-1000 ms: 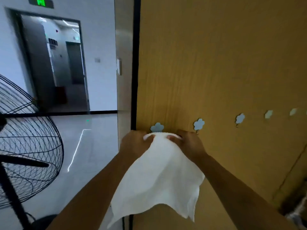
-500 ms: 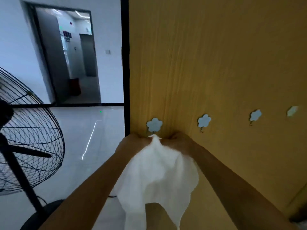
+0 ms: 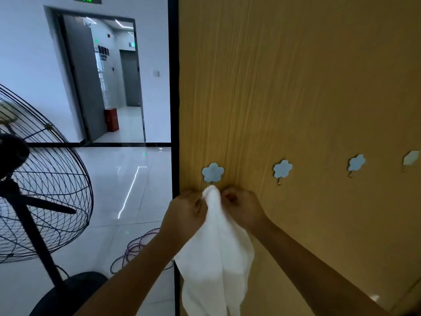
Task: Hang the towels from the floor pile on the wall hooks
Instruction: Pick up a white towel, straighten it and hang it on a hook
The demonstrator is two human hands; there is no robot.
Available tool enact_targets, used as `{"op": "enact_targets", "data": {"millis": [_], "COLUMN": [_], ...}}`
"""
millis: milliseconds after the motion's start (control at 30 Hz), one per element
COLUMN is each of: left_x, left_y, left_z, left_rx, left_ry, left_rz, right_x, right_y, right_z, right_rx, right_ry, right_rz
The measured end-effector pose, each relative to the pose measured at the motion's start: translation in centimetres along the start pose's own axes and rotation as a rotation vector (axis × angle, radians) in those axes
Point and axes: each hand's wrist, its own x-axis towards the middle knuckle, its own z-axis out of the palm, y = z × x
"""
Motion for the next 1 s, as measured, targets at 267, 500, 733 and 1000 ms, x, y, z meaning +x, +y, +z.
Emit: {"op": "enact_targets", "data": {"millis": [267, 500, 733, 1000], "left_x": [-2.1, -0.9, -2.1, -3.8], "left_y": [0.6, 0.5, -1.5, -1.9], "left_z": [1.6, 1.1, 0.6, 1.5], "left_rx": [-0.146, -0.271, -0.769, -0.682], "left_ry": [-0.087, -0.307, -0.300, -0.268], "left_rz": [-0.090, -0.371, -0.878, -0.812], "right_x": [-1.0, -1.0, -1.7, -3.5], "right_y": [1.1, 1.2, 2.6, 3.2], "right_z": [0.1, 0.4, 0.8, 2.9], "right_rx": [-0.054, 0.167, 0.466, 0.470], "right_ry": [-0.158, -0.317, -0.373, -0.414], "right_rz": [-0.039, 0.148, 0.409, 0.501]}}
